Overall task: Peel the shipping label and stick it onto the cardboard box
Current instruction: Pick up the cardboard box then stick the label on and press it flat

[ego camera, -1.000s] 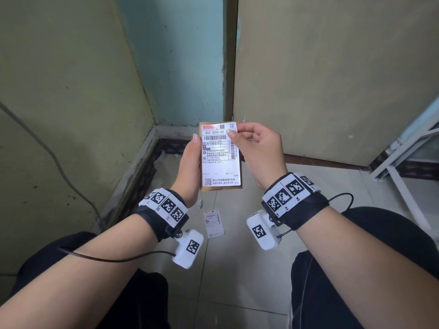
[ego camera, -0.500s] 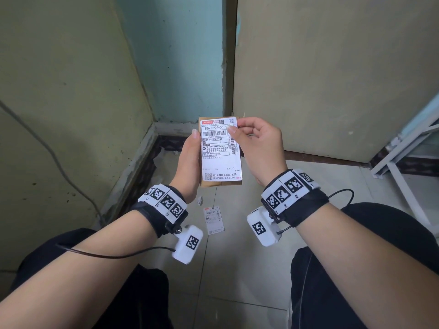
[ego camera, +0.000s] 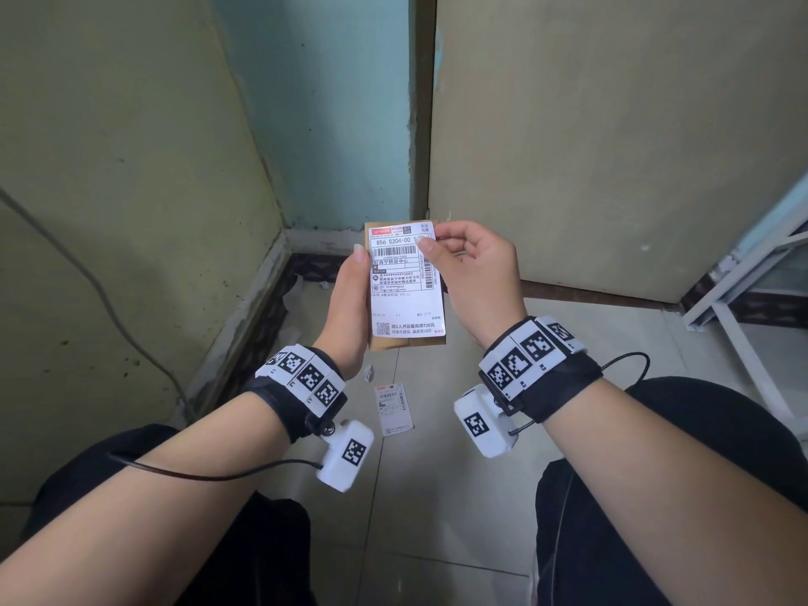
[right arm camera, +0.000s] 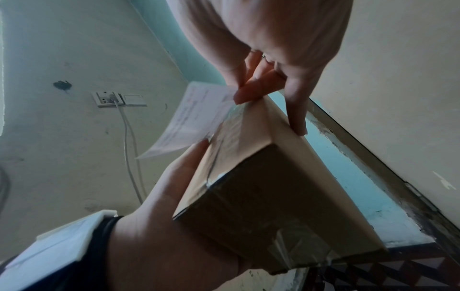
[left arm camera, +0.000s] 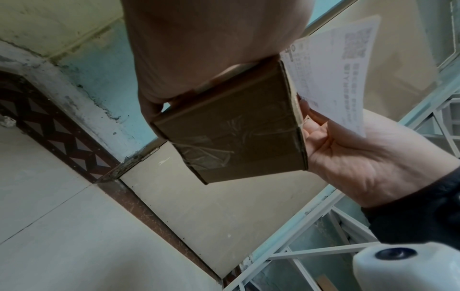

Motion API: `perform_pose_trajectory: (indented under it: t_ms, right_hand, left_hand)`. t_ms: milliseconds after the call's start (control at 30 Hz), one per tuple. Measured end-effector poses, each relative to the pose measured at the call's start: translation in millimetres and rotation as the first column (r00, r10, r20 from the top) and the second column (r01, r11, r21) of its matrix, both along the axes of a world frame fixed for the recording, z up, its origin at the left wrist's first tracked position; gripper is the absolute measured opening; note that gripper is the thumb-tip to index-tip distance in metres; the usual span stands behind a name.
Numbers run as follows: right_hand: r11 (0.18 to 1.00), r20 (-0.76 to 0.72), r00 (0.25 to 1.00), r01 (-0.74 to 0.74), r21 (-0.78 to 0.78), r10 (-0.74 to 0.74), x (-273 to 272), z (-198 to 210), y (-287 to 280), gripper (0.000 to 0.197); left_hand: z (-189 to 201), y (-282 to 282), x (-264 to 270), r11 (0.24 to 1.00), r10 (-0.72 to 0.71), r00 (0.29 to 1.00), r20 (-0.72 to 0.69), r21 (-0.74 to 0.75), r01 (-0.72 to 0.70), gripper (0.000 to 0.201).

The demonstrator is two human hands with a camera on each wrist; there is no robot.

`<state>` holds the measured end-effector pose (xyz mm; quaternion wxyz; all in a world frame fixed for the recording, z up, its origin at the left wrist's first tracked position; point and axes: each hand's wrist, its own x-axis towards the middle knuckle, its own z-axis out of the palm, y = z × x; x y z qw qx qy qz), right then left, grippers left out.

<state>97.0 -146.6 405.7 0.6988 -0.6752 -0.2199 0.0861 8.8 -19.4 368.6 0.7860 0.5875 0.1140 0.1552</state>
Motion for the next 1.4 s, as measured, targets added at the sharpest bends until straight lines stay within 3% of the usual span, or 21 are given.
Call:
perform_pose_trajectory:
  t_ms: [900, 1100, 1400]
  right_hand:
    - [0.998, 0.041, 0.999, 0.027, -0.052, -0.025, -0.9, -3.4, -0.1, 0.019]
    - [0.998, 0.039, 0.999, 0.026, -0.049, -0.024, -1.7, 0.7, -2.3, 0.021]
    - [0.998, 0.047, 0.998, 0.031, -0.057, -0.028, -2.6, -0.7, -1.5, 0.022]
  left_hand:
    - [-5.1, 1.2, 1.7, 1.000, -0.023, 0.999, -0.022, -0.016, 0.023, 0.082]
    - [-11.6, 6.4, 9.6, 0.999, 0.038, 0.999, 0.008, 0.032, -0.038, 0.070]
    - [-25.3, 17.0, 17.9, 0.997, 0.076, 0.997, -0.021, 0.011, -0.076, 0.067]
